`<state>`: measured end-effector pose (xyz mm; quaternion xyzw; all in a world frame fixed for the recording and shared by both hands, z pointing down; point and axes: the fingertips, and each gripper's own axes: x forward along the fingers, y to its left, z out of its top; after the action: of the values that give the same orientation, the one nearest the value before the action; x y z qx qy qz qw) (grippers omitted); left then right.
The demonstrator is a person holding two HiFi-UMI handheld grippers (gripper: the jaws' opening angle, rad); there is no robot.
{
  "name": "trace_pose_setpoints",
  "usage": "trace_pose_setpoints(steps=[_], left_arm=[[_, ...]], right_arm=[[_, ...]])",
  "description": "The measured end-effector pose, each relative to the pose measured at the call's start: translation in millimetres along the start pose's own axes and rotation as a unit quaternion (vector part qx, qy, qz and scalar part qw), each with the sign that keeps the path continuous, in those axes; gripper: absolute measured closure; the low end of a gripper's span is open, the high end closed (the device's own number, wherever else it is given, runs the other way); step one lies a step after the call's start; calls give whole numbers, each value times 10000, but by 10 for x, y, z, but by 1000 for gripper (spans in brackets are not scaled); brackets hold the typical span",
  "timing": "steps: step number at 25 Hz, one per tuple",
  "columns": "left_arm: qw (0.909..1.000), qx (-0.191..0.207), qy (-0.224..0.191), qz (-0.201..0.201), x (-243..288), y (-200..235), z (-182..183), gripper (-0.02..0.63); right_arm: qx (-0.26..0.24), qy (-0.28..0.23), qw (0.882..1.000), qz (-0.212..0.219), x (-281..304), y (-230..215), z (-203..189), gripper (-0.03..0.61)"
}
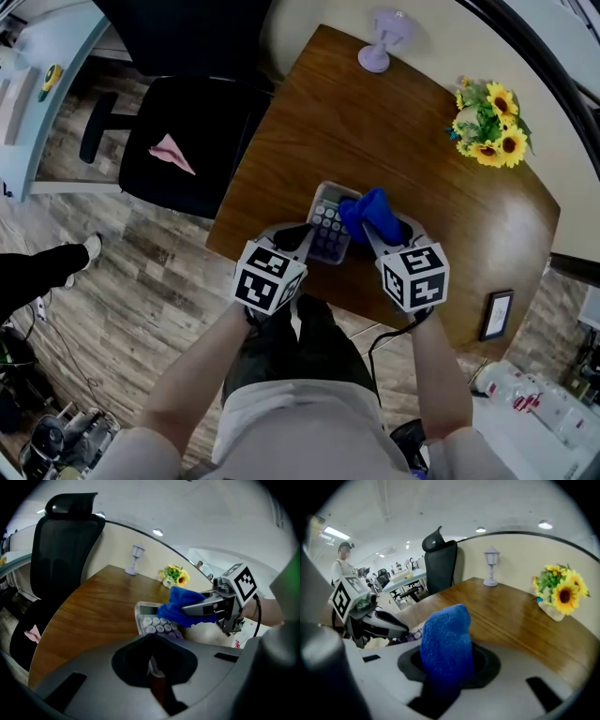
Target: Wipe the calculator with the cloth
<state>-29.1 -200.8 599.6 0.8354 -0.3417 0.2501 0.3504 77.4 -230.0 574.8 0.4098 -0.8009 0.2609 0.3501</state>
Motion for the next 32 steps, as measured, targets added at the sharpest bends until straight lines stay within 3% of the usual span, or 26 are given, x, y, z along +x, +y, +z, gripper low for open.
trace_pose_setpoints(steps=[5,9,22,26,29,32], left_arm=[[10000,-64,2,-63,-1,-4,5,611],[10000,-55,-36,-46,0,-7,3,611],[9997,225,-35,-97,-12,-2,-3,611],[9998,125,31,-176,-13,9,-3,611],[9997,175,61,-185,-5,-2,-2,611],[9996,225,46,-188,-8,3,-1,611]], right_arm=[[-100,-518,9972,529,106,493,453,446],[-263,-377,9963,731,403,757,470,445],[-1418,402,9881,441,294,630,10,448],[-1250,647,9898,195,194,409,-147,448],[-1305,1005,9861,-227,34,193,-323,451],[-1026,825,9905,-408,-149,143,-326,449]])
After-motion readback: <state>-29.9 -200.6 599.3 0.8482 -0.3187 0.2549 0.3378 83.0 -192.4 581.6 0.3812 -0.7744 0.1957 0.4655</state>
